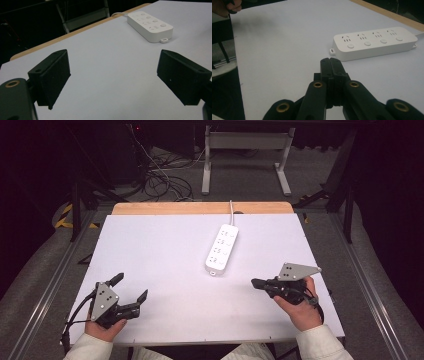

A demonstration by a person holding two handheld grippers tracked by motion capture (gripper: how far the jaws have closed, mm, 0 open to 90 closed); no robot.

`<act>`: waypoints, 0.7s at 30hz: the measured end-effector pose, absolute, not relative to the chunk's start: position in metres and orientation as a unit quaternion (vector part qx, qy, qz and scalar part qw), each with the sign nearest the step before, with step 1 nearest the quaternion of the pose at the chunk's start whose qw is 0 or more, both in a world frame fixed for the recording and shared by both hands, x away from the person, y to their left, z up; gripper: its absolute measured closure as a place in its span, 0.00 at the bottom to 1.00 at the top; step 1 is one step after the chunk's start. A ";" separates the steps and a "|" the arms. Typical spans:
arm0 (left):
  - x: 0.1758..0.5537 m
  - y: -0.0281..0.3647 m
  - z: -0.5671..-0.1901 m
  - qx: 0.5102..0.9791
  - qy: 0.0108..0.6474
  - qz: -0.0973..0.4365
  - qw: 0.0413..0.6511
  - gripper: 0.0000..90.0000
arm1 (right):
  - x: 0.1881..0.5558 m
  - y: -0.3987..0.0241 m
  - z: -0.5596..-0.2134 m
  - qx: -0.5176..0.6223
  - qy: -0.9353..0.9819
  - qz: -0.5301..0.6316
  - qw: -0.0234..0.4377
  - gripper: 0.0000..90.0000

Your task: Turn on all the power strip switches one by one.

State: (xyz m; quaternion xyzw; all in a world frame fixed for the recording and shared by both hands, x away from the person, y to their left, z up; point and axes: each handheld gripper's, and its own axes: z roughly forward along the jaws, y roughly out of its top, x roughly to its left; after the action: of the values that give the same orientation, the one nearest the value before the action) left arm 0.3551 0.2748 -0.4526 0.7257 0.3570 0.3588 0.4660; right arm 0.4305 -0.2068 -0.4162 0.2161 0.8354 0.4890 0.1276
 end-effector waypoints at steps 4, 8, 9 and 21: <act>0.355 0.275 -0.452 0.724 0.358 0.359 0.468 0.13 | 0.437 -0.201 -0.406 0.216 0.838 0.485 0.124 1.00; 0.355 0.275 -0.452 0.724 0.359 0.360 0.466 0.13 | 0.445 -0.193 -0.398 0.215 0.840 0.483 0.125 1.00; 0.355 0.275 -0.452 0.724 0.359 0.360 0.466 0.13 | 0.446 -0.192 -0.397 0.215 0.840 0.482 0.125 1.00; 0.355 0.275 -0.453 0.725 0.359 0.359 0.465 0.13 | 0.478 -0.173 -0.387 0.233 0.847 0.462 0.122 1.00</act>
State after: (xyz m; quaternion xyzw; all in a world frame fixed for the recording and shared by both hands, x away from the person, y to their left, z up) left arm 0.3552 0.2746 -0.4530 0.7250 0.3592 0.3592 0.4651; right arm 0.4782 -0.1734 -0.3874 0.2330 0.8469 0.4622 0.1218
